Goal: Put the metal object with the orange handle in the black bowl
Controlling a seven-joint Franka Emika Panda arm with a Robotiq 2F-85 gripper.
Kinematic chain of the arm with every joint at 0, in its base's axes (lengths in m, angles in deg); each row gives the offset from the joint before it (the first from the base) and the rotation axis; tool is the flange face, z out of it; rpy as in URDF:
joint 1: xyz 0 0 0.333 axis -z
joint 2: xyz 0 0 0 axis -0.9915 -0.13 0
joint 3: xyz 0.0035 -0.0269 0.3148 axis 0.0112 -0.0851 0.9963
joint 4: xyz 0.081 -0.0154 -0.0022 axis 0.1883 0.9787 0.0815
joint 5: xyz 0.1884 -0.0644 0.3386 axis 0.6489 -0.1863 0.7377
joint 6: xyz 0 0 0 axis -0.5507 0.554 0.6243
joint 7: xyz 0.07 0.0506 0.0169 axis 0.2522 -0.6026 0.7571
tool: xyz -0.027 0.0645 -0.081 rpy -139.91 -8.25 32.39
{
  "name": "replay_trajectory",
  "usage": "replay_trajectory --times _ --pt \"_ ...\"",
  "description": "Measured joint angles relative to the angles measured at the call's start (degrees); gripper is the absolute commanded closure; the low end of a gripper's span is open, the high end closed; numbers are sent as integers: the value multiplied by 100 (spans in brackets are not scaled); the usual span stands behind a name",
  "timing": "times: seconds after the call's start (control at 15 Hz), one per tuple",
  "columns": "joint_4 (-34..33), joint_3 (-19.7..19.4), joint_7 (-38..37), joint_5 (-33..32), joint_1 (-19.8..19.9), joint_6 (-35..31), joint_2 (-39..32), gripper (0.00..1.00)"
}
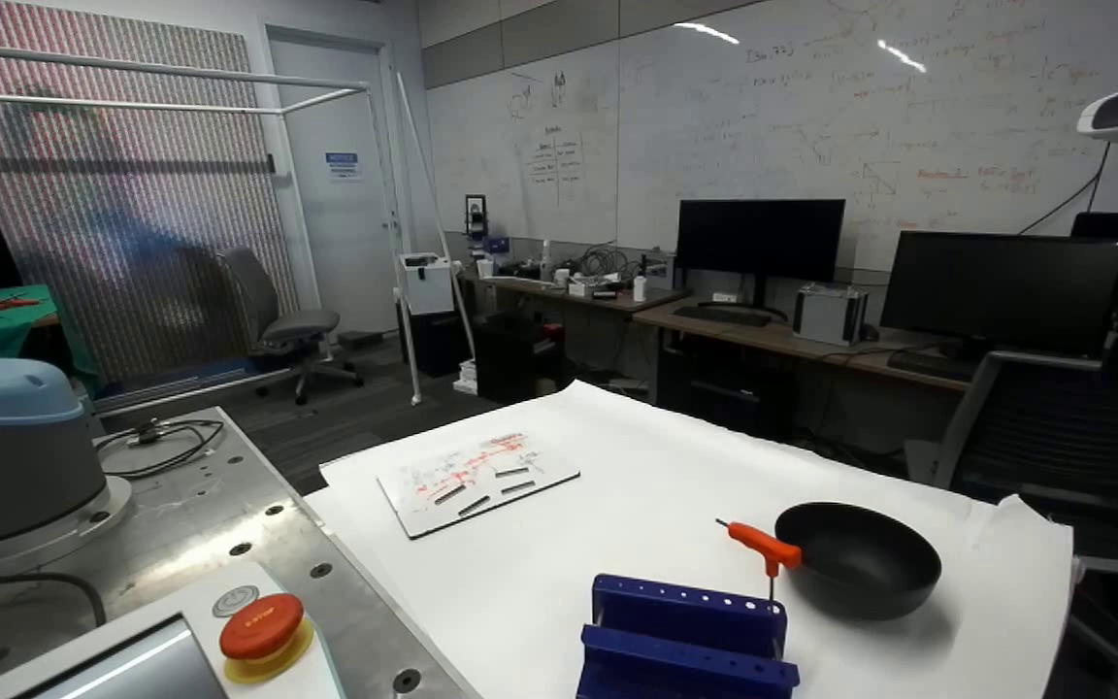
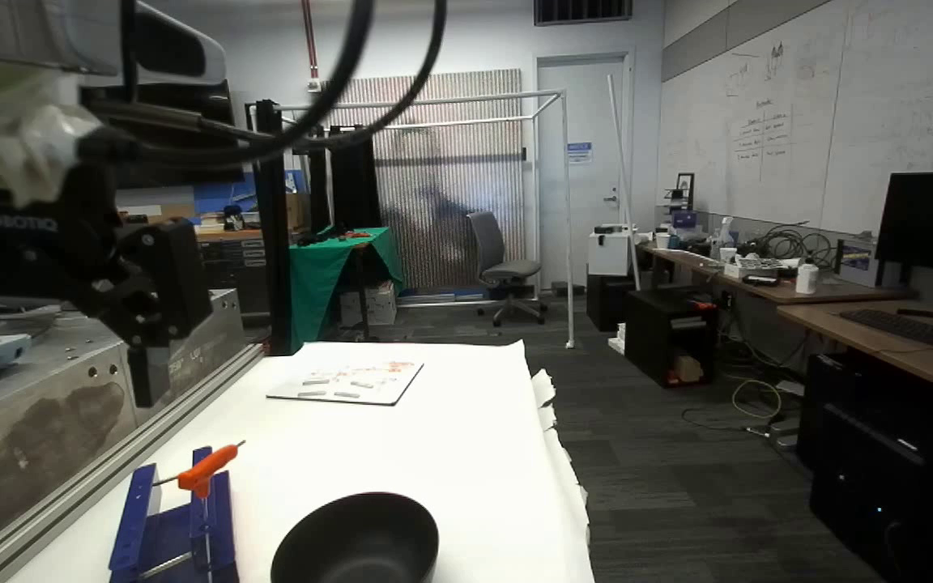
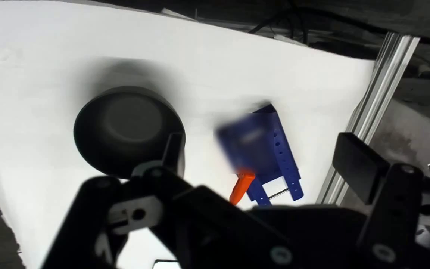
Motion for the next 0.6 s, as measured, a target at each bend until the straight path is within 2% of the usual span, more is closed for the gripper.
replay_trajectory --times 0.2,0.33,0.6 --pt "-524 700 -1050 -7 38 -204 -748 0" --pt "-904 1018 -1442 -35 48 -368 -1389 0" --pt "-1588 1181 -1637 -217 61 -655 -2797 0"
